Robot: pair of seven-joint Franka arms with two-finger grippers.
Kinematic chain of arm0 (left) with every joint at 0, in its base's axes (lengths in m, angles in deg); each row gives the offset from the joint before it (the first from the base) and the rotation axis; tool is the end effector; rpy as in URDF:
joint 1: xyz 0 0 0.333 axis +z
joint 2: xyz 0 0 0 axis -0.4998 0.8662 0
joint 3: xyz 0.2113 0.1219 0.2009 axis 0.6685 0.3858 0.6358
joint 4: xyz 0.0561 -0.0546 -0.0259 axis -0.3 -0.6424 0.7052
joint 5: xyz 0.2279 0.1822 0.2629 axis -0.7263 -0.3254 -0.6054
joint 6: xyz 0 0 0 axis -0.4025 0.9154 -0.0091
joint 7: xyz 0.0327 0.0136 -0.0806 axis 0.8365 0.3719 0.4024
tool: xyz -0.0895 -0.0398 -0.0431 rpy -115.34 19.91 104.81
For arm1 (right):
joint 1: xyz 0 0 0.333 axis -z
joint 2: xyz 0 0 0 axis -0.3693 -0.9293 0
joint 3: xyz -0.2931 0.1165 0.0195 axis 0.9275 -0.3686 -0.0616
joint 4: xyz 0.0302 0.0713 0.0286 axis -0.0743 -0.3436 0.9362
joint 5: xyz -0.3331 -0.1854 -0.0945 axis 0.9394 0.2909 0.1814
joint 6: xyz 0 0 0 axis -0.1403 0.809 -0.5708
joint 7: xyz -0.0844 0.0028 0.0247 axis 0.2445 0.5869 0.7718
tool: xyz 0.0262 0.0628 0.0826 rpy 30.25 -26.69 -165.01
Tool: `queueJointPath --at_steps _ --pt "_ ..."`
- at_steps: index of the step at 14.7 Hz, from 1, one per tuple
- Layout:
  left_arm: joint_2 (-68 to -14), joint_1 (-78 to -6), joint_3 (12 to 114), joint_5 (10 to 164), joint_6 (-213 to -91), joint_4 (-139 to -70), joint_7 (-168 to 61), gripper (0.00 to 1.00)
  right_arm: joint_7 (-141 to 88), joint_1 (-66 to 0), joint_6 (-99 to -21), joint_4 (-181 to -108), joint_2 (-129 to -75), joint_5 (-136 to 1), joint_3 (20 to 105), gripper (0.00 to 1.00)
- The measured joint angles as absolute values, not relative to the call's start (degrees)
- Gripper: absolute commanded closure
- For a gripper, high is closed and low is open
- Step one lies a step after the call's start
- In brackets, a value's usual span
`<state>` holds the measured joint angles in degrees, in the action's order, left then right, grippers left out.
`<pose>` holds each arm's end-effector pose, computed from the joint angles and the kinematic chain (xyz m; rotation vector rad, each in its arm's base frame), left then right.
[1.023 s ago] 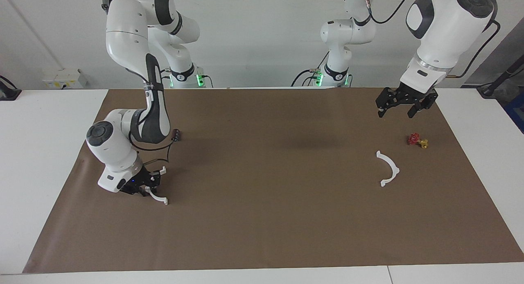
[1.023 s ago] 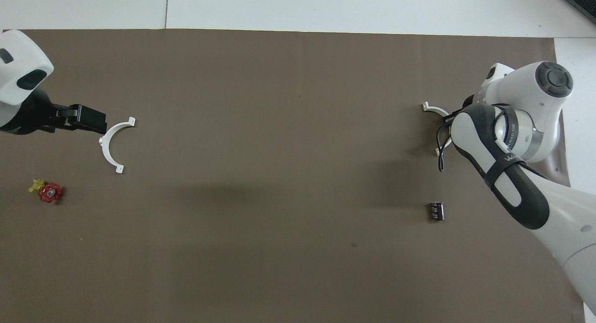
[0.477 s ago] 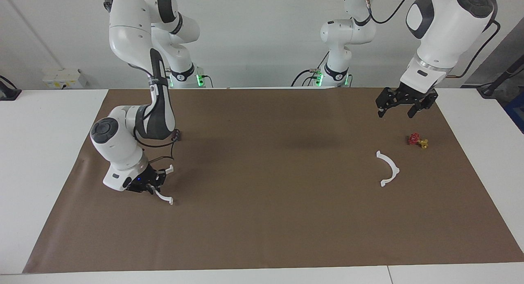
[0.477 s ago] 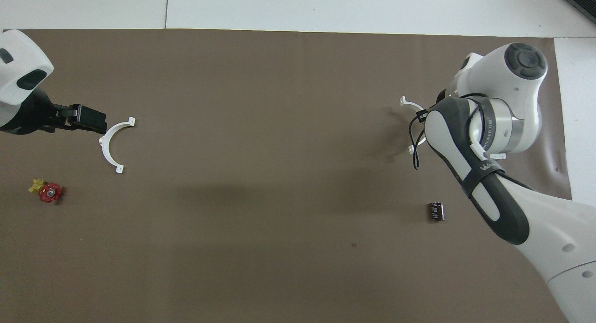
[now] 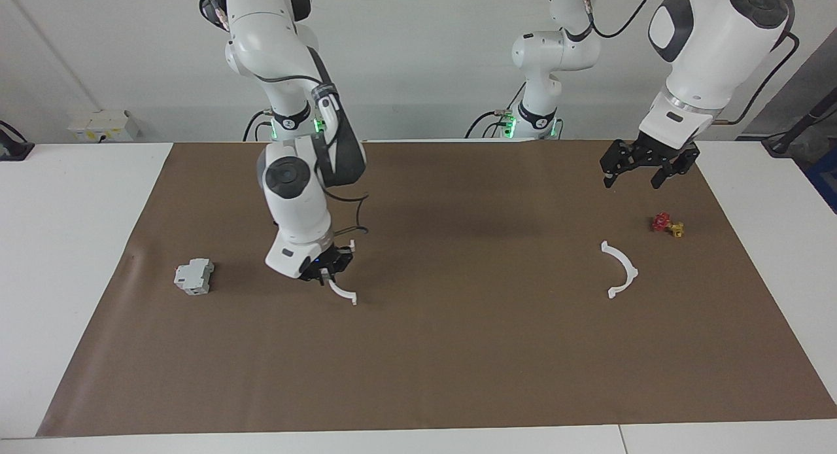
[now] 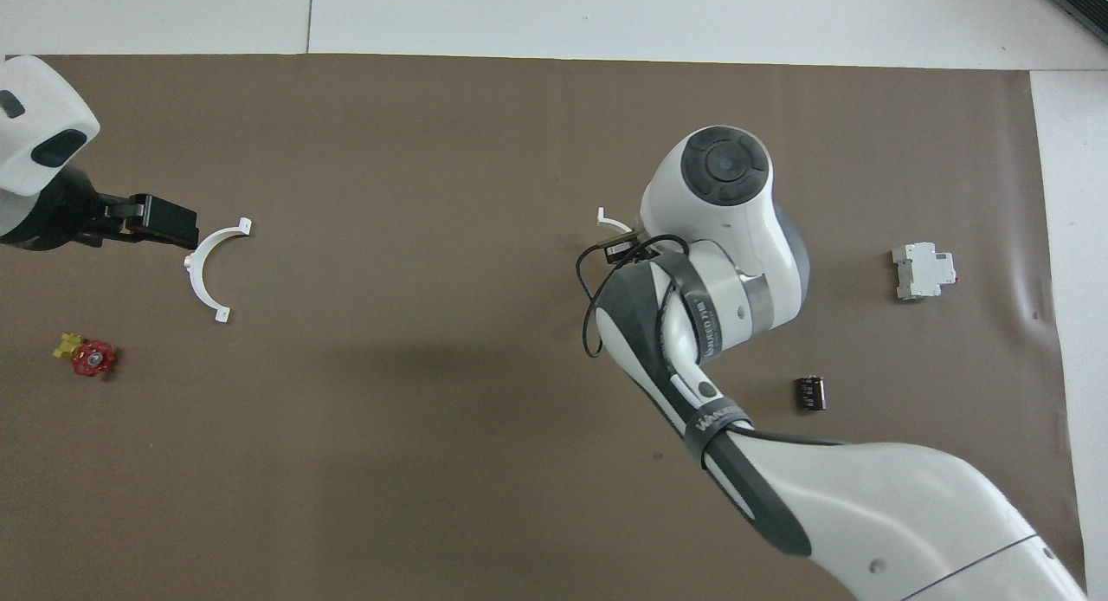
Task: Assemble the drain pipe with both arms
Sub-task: 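Carry the clamp half toward the table center with the right gripper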
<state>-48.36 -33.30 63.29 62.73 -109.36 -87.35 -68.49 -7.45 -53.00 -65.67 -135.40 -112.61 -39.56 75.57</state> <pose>0.5707 -0.0616 0.5919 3.1170 -0.1553 0.0315 0.6086 0.3012 0.3556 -3.1066 -0.3614 -0.0714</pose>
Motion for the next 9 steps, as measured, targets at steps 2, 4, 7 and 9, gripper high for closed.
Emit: queueJointPath --at_steps 2,4,7,9 --pt "-48.36 -33.3 63.27 62.73 -109.36 -87.35 -68.49 0.0 -4.96 -56.29 -67.74 -135.44 -113.79 -39.55 75.59 1.0" --pt "-48.36 -33.3 63.22 62.73 -109.36 -87.35 -68.49 0.0 -3.85 -57.94 -68.37 -135.44 -115.09 -39.54 75.61 1.0" --pt "-48.36 -33.3 63.1 62.73 -109.36 -87.35 -68.49 0.0 -2.63 -58.22 -71.58 -135.27 -116.47 -39.47 75.76 1.0" --pt "-48.36 -33.31 63.04 62.73 -109.36 -87.35 -68.49 0.0 -2.43 -58.32 -72.18 -135.21 -117.0 -39.46 75.77 1.0"
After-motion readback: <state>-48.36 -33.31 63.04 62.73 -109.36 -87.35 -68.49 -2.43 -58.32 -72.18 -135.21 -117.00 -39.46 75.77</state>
